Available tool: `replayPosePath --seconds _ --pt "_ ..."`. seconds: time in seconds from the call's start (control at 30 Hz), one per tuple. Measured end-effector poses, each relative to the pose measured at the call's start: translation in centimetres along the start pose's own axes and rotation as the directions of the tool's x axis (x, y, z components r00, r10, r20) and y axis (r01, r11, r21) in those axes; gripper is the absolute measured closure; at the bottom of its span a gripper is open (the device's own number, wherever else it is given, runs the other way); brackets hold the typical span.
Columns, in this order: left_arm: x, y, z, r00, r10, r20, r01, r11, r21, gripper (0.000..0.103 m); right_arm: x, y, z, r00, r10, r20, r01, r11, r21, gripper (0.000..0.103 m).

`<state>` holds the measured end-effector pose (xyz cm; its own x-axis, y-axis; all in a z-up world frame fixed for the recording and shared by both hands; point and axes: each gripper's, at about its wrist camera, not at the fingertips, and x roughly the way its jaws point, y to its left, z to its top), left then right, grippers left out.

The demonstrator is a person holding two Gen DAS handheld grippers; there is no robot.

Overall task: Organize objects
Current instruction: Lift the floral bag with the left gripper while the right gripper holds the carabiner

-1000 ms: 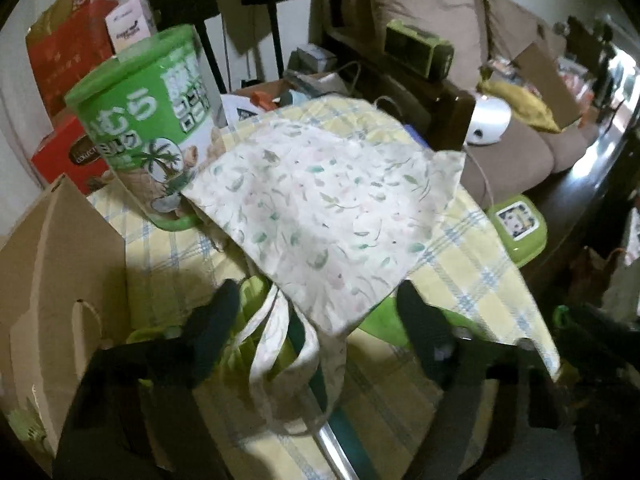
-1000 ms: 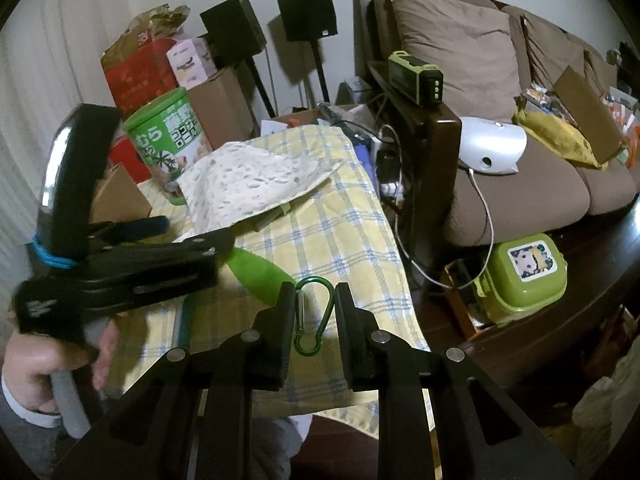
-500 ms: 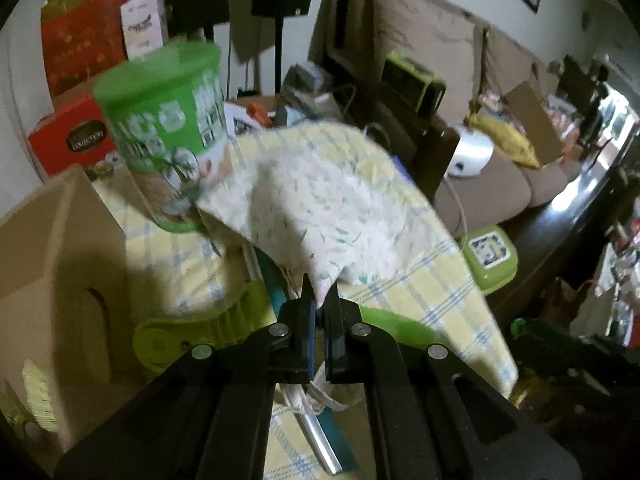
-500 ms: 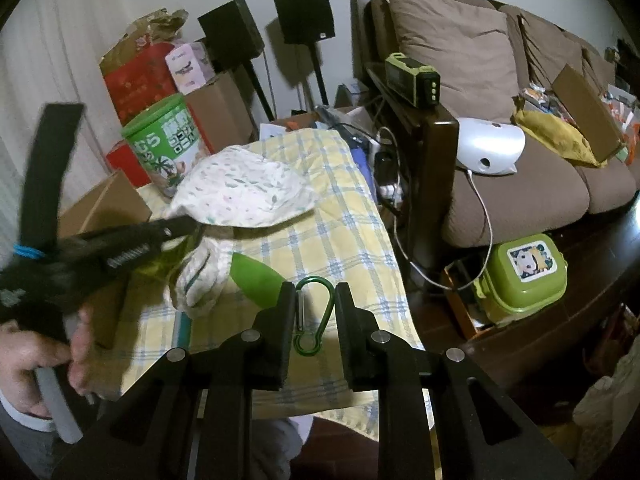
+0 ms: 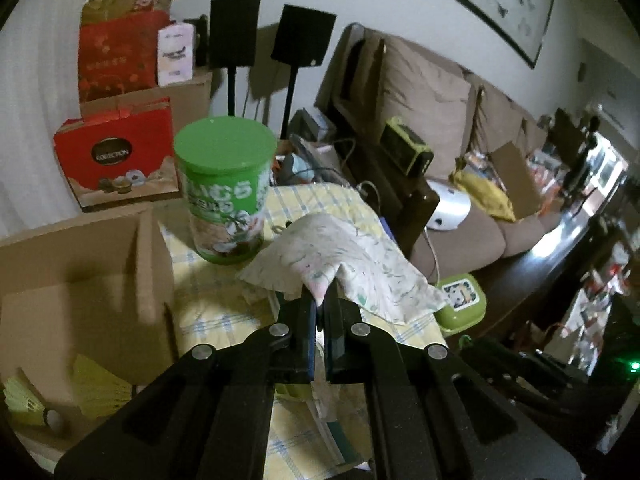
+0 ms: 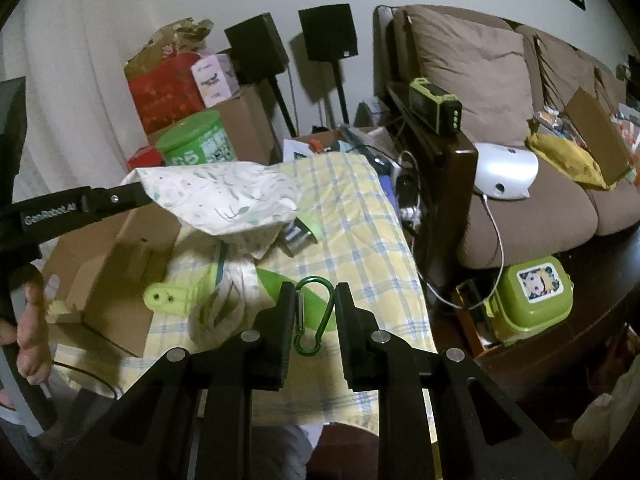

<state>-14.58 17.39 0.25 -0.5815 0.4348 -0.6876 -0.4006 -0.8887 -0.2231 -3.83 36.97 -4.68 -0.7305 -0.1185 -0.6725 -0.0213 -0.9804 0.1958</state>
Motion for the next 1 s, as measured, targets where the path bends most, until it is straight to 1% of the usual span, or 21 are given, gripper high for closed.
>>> replayPosePath --seconds 0.13,0.23,0.6,0.8,1.0 --pt "-2.0 0.2 1.2 0.999 0.0 0.041 0.0 1.0 0.002 0.101 -0.4 0.8 0.1 1.0 0.009 0.009 -0.009 1.0 -0.01 0.084" --pt "-2.8 -0.1 2.8 0.998 -0.005 0.063 0.004 1.0 0.015 0.101 -0.6 1.2 0.1 1.0 0.014 0.009 -0.014 1.0 -0.018 0.084" --pt "-5.9 -1.7 7.4 0.987 0.036 0.154 -0.047 0.997 0.068 0.101 -1.4 1.7 0.6 1.0 0.02 0.02 -0.019 0.999 -0.027 0.084" --pt "-8.3 -2.8 10.3 0.975 0.065 0.214 -0.087 0.992 0.093 0.101 -1.4 1.9 0.7 0.999 0.026 0.021 -0.025 0.999 -0.033 0.084" --pt "-11.2 -3.0 11.5 0.961 0.061 0.269 -0.09 0.991 0.095 0.101 -1.6 2.2 0.9 0.999 0.03 0.027 -0.029 0.999 -0.042 0.084"
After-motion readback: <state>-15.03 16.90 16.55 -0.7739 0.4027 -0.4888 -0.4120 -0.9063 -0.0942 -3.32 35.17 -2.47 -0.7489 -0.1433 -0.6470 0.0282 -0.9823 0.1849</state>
